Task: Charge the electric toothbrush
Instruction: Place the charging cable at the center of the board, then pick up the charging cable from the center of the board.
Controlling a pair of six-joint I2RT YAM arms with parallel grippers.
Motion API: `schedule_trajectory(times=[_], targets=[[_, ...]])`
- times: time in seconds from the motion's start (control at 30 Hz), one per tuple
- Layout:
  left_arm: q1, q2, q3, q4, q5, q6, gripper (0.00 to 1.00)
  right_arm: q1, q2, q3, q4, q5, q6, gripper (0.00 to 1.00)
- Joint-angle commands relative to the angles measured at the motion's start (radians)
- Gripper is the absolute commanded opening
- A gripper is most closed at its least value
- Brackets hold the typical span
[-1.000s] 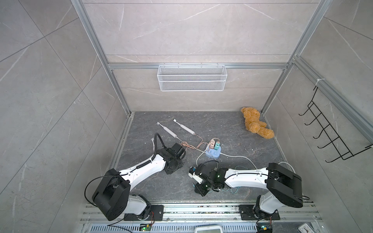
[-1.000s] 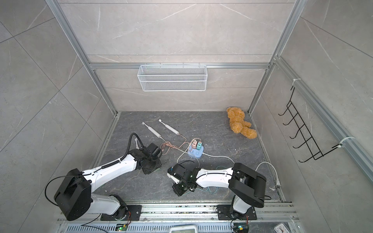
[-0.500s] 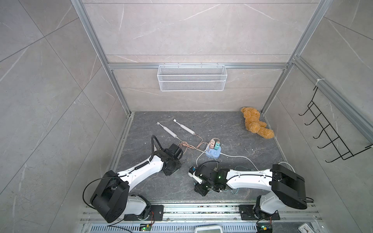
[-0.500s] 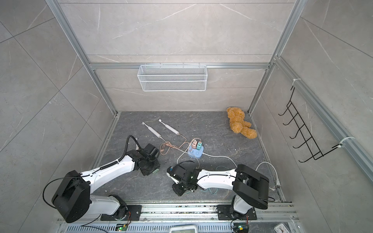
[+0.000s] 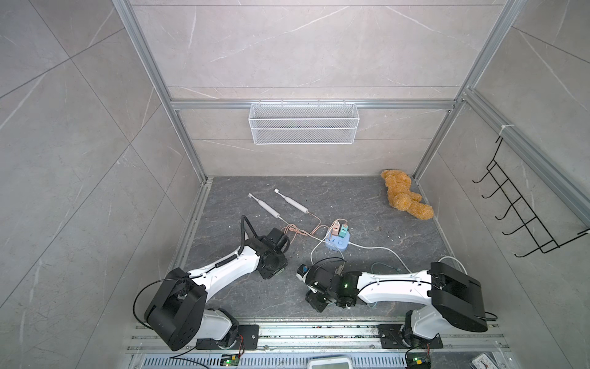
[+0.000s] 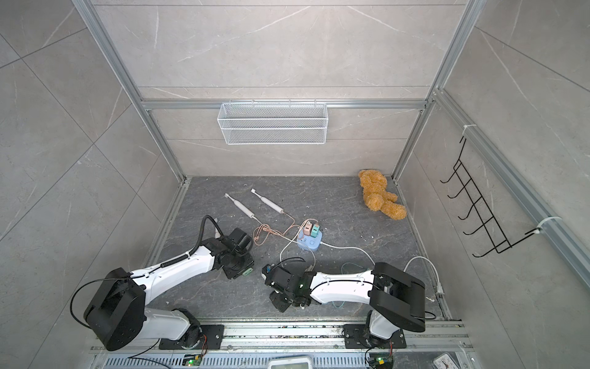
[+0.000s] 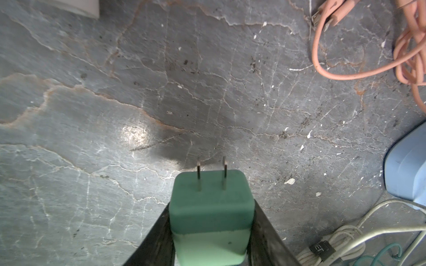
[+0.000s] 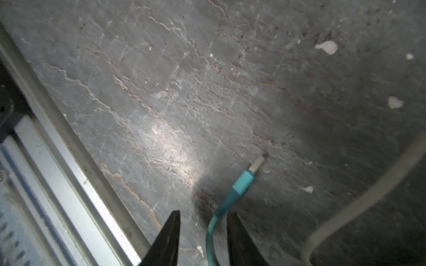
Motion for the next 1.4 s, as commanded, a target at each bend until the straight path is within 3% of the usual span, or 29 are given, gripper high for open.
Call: schedule_trajectory(times=[0.0, 0.23, 0.63, 0.77, 0.97, 1.07, 1.37], targets=[[0.007, -0.002, -0.008, 0.001, 0.004, -0.016, 0.0, 0.001, 0.038, 0.043, -0.024, 0.11, 0.057, 0.36], [0.01, -0.014, -0.02, 0.002, -0.007, -0.018, 0.0, 0.004, 0.092, 0.08, -0.084, 0.222, 0.12, 0.32], [0.013, -0.016, -0.032, 0.005, -0.007, -0.018, 0.0, 0.004, 0.158, 0.087, -0.116, 0.253, 0.175, 0.22], [0.013, -0.011, -0.031, 0.004, -0.004, -0.018, 0.0, 0.005, 0.178, 0.081, -0.098, 0.246, 0.166, 0.13], [0.019, -0.036, -0.039, -0.008, -0.012, -0.027, 0.0, 0.004, 0.114, 0.047, -0.044, 0.199, 0.122, 0.01], [0.023, -0.044, -0.037, -0.015, -0.007, -0.034, 0.0, 0.004, 0.065, 0.013, 0.018, 0.143, 0.08, 0.0], [0.025, -0.003, -0.05, -0.039, 0.067, -0.081, 0.0, -0.008, -0.097, -0.169, 0.376, -0.172, 0.021, 0.0]])
